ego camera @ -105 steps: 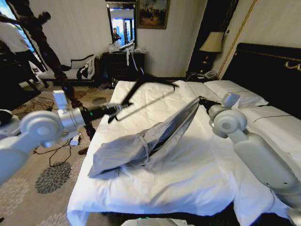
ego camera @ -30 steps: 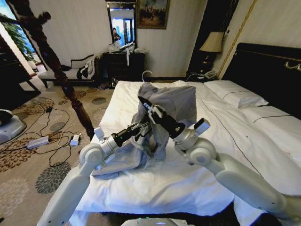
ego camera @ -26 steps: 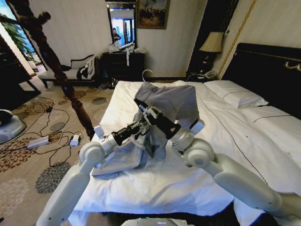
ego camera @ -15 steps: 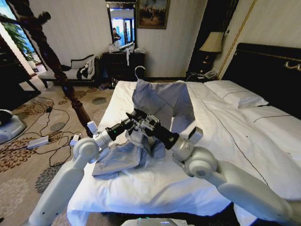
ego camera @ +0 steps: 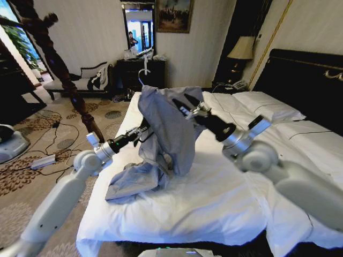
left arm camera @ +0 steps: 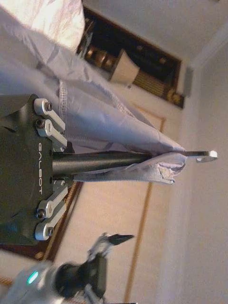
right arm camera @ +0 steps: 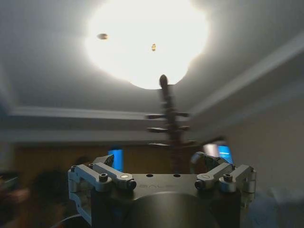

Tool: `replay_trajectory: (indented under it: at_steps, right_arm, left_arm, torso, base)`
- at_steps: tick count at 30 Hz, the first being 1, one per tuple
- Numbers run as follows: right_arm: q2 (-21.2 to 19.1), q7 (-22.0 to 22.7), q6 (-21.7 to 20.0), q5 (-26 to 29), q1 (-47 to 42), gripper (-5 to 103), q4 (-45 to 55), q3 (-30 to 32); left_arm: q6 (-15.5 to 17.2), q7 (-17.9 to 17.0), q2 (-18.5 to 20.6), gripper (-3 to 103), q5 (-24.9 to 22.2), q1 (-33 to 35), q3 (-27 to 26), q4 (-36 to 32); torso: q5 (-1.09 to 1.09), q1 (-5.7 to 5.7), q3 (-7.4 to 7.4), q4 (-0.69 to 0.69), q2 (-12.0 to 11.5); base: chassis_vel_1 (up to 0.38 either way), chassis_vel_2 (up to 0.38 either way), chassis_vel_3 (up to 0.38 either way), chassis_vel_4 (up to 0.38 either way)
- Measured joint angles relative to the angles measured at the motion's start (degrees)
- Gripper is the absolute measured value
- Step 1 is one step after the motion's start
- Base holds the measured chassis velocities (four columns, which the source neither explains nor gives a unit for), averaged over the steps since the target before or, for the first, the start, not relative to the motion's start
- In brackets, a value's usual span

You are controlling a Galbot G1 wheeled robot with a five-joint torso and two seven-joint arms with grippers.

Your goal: Pick up the clothes from the bed and hang them on the clothes hanger.

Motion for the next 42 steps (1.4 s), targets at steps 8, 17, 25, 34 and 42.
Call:
replay_trajectory:
  at_steps: [8, 17, 25, 34, 42]
  right_arm:
    - [-2.07, -1.31, -3.05, -12.61, 1.99, 100, -11.24, -0.62]
    - [-4.70, -17.05, -9.97, -10.06, 3.51, 100, -16.26, -0.68]
    - [-5.60, -28.50, -13.50, -14.59, 4.25, 100, -19.08, -1.91]
    - [-5.11, -35.49, -17.22, -20.06, 3.84, 100, -17.45, -1.81]
    - [-3.47, -37.15, -19.18, -22.33, 4.34, 84, -17.59, -2.65]
  left_arm:
    - [-0.64, 14.15, 5.29, 19, 6.91, -1.95, 2.64, 3.34]
    - [-0.87, 24.33, 7.74, 19, 11.45, -1.13, 2.53, 2.94]
    - [-1.11, 28.13, 8.90, 19, 14.75, 0.34, 2.04, -0.33]
    - [-1.05, 28.05, 9.74, 19, 13.93, 0.64, 1.81, -1.35]
    - [-1.07, 27.74, 9.81, 19, 13.86, 0.41, 2.46, -1.16]
  torso:
    - [0.02, 0.00, 0.00, 0.00, 0.00]
    - [-0.01, 0.00, -0.01, 0.00, 0.00]
    - [0.01, 0.00, -0.01, 0.00, 0.00]
    - [-0.01, 0.00, -0.01, 0.01, 0.00]
    - [0.00, -0.01, 0.00, 0.01, 0.00]
  base:
    - [0.000, 0.000, 0.000, 0.000]
    - [0.000, 0.000, 0.000, 0.000]
    - [0.000, 0.000, 0.000, 0.000]
    - [0.000, 0.000, 0.000, 0.000]
    - [0.000, 0.000, 0.000, 0.000]
